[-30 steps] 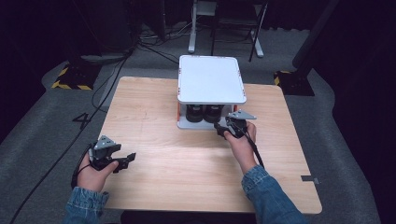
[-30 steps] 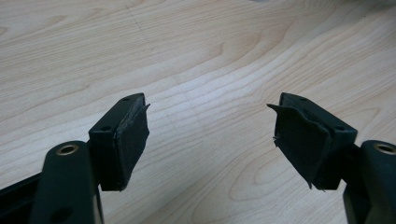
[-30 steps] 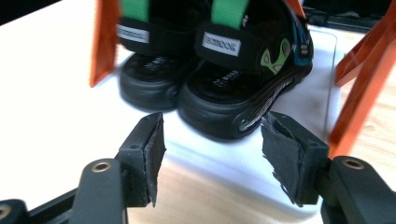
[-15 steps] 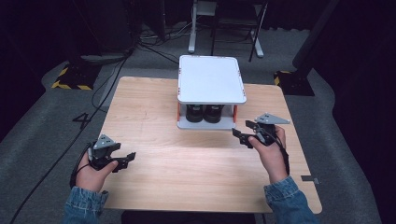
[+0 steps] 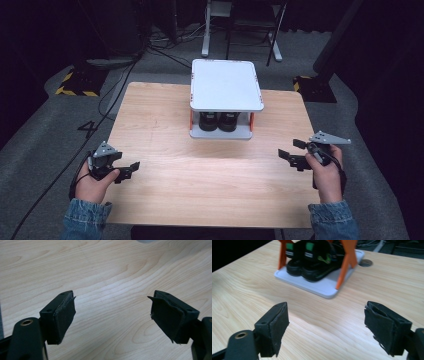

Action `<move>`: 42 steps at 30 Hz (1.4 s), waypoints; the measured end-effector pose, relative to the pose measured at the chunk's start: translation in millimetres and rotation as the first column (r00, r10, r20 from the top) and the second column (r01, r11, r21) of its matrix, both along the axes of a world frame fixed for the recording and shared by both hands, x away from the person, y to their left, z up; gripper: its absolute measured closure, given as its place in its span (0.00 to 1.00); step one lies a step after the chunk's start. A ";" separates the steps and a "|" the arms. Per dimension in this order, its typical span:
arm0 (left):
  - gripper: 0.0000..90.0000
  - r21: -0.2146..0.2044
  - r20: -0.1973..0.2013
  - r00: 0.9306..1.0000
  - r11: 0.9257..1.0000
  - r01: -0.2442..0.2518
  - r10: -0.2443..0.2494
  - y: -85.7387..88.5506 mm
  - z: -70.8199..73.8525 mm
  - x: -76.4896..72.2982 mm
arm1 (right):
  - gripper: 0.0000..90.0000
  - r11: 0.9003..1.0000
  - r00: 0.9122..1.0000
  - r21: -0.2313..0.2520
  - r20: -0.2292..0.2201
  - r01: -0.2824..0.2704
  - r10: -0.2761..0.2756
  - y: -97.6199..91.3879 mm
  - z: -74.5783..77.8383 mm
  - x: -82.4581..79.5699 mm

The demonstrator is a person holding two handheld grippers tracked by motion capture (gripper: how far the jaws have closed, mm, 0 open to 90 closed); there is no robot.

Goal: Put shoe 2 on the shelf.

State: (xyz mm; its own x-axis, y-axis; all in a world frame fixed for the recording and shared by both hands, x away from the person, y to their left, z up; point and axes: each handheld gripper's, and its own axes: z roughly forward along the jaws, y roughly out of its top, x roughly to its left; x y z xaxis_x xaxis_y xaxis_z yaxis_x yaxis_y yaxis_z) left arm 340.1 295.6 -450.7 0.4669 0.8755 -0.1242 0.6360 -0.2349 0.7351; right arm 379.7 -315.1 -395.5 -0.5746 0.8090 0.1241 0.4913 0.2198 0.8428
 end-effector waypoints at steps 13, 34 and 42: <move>0.21 0.031 -0.032 0.998 0.998 -0.046 0.048 10.1 -11.2 5.6 | 0.25 0.981 0.987 -0.150 -0.085 0.123 -0.137 -37.7 -51.3 12.0; 0.21 0.172 -0.002 1.000 0.985 -0.023 0.024 8.9 -30.0 11.5 | 0.21 0.969 0.985 -0.203 -0.075 0.140 -0.158 -35.4 -108.5 27.0; 0.22 0.148 0.000 0.999 0.988 -0.035 0.035 10.7 -33.3 12.5 | 0.13 0.966 0.984 -0.219 -0.082 0.139 -0.160 -31.5 -109.2 28.7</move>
